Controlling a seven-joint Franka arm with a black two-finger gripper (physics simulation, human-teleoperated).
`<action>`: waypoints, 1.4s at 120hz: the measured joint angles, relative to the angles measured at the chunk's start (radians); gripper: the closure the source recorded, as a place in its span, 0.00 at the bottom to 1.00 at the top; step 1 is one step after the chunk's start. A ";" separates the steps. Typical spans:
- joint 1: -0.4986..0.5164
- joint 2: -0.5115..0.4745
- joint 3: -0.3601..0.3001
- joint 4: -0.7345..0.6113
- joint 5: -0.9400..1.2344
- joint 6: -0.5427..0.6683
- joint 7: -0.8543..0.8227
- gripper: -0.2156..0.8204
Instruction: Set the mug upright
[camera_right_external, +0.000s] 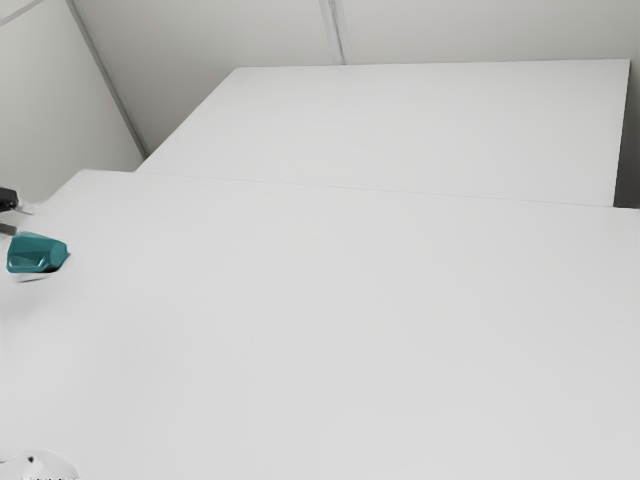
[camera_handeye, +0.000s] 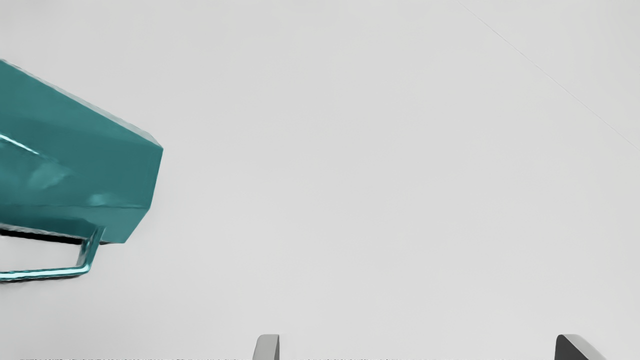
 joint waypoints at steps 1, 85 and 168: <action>0.007 0.008 0.000 0.010 -0.002 -0.004 0.014 0.21; 0.075 0.519 -0.100 0.467 0.024 0.074 0.750 0.21; 0.113 0.569 -0.167 0.373 -0.113 0.183 0.983 0.23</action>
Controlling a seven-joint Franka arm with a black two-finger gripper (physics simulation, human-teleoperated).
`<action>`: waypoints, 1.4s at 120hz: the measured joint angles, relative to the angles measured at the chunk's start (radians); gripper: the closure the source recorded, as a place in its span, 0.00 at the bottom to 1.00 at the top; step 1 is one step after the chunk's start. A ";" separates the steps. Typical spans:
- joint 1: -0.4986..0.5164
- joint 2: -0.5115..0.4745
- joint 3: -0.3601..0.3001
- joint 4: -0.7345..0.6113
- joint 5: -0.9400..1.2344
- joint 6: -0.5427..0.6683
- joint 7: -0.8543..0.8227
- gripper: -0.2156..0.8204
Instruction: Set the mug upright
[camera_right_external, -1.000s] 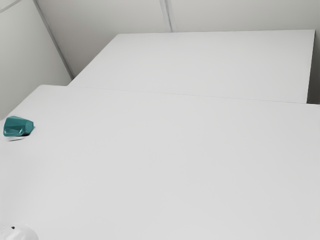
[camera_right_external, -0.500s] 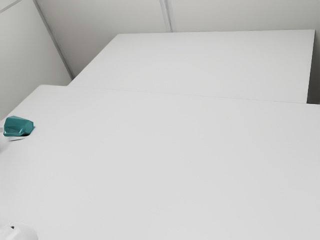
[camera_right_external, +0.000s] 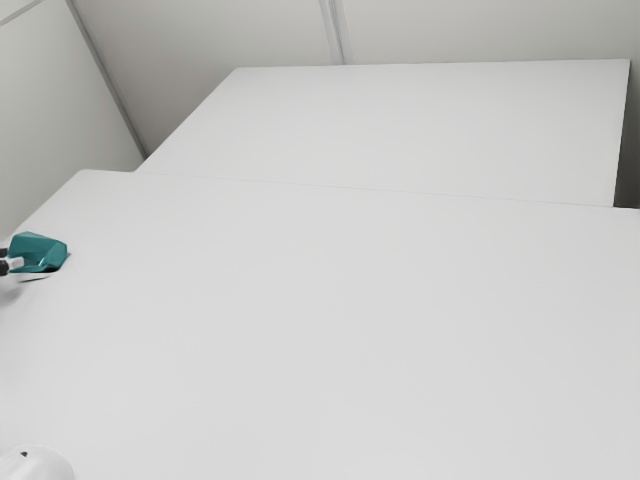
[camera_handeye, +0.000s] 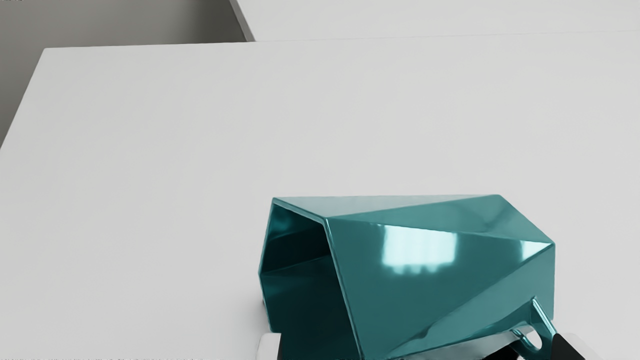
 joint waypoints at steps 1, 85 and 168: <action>0.000 0.000 0.000 0.000 0.000 0.000 0.002 0.23; -0.013 -0.007 -0.019 -0.031 -0.021 0.011 0.075 0.29; -0.049 -0.053 -0.015 -0.069 -0.028 0.046 0.097 0.67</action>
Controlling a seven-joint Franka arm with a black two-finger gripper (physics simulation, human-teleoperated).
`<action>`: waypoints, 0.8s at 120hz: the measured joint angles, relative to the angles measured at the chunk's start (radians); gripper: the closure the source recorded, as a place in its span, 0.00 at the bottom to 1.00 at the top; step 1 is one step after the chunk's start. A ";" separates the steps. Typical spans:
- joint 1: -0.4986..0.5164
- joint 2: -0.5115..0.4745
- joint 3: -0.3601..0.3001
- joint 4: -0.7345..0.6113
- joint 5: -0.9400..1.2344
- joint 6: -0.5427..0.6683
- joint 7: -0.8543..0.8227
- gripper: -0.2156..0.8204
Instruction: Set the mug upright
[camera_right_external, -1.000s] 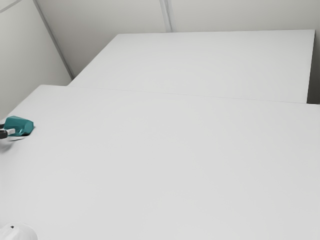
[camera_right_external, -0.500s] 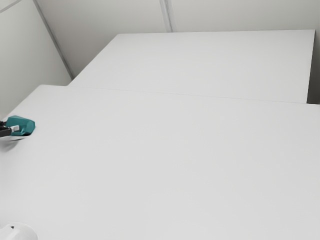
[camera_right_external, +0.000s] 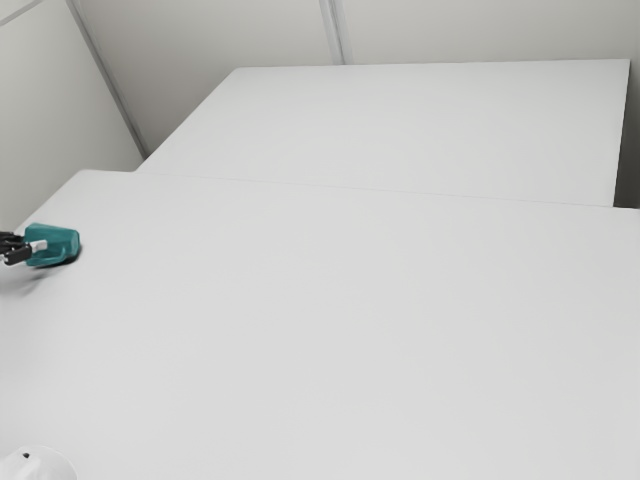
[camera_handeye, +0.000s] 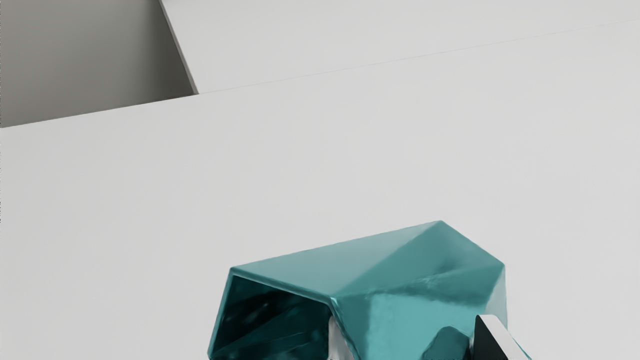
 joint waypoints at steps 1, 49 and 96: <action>-0.001 -0.001 0.001 0.000 0.000 0.001 0.000 0.68; -0.075 -0.063 0.086 -0.004 -0.017 0.012 -0.016 0.94; -0.126 -0.135 0.156 -0.047 -0.019 0.029 -0.059 0.97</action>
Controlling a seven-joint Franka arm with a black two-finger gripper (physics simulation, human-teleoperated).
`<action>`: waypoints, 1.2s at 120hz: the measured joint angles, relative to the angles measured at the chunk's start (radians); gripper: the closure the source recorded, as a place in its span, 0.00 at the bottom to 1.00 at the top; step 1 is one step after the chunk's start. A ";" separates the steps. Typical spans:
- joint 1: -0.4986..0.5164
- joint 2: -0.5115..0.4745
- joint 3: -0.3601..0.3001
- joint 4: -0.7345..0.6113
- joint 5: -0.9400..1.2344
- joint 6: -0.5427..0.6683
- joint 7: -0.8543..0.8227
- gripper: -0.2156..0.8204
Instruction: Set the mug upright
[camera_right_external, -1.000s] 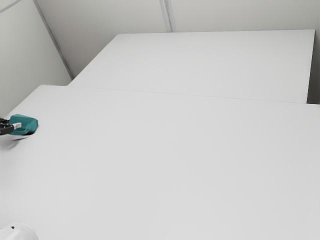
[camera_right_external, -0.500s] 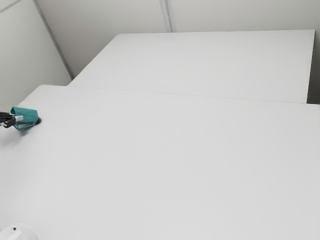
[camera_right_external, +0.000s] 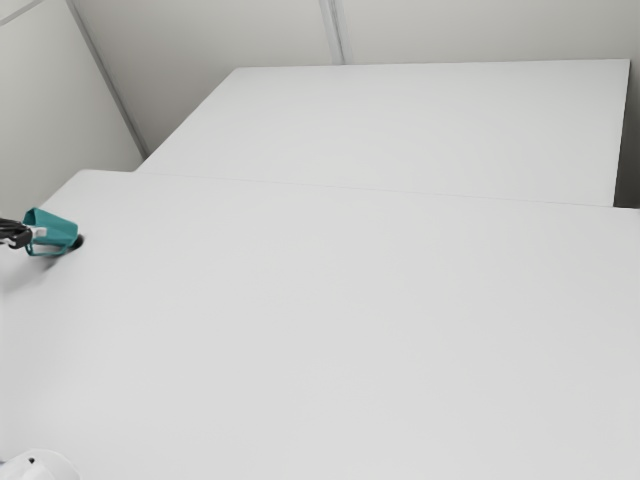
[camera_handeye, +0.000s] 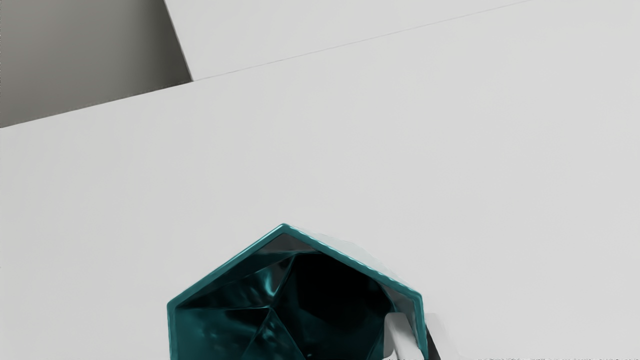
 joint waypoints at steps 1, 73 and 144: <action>-0.001 -0.004 0.001 -0.004 0.000 0.001 -0.001 0.97; -0.237 -0.409 0.188 -0.356 -0.005 0.057 -0.105 0.97; -0.819 -0.654 0.372 -0.488 0.517 -0.075 -0.660 0.97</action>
